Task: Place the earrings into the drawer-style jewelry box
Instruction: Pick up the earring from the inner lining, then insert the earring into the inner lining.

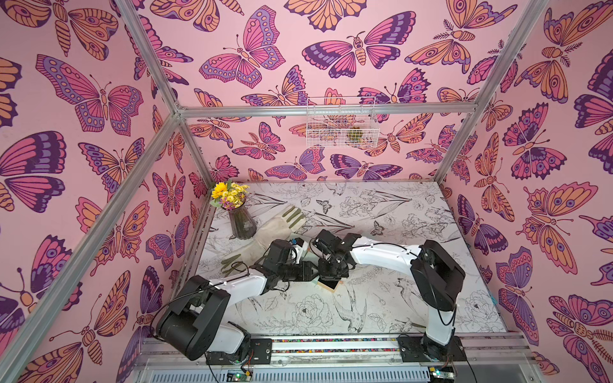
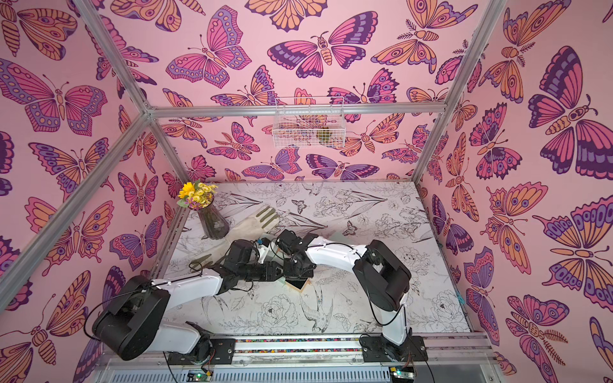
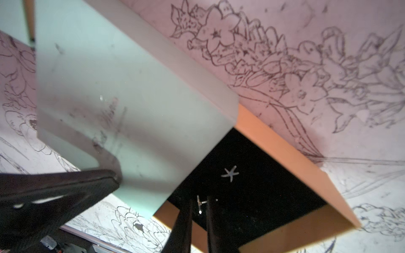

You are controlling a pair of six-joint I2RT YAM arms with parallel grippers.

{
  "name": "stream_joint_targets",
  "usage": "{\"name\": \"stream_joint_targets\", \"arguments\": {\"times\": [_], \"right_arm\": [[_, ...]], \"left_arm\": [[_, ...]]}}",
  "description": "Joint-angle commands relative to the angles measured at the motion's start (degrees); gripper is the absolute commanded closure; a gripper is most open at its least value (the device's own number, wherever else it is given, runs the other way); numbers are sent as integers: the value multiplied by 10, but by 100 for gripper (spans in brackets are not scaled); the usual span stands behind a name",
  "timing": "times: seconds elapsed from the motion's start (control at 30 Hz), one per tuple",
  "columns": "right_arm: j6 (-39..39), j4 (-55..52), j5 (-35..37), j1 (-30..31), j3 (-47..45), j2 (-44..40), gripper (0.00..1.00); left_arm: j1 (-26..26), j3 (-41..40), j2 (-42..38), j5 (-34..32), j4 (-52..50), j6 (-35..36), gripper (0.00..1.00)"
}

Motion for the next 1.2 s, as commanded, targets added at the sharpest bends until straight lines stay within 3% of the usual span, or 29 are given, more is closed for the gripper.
{"name": "stream_joint_targets", "arguments": {"times": [0.0, 0.23, 0.53, 0.9, 1.17], "right_arm": [[-9, -19, 4, 5, 19, 10, 86], [-5, -20, 8, 5, 16, -1, 93], [28, 32, 4, -6, -40, -82, 100], [102, 160, -84, -26, -129, -105, 100], [134, 213, -100, -40, -169, -112, 100]], "left_arm": [[4, -13, -7, 3, -8, 9, 48], [5, -13, -8, 3, -8, 10, 48], [5, 0, -21, 3, -26, 21, 47], [-5, 4, -8, 14, -27, 25, 47], [-12, 10, 8, 14, -27, 31, 47]]}}
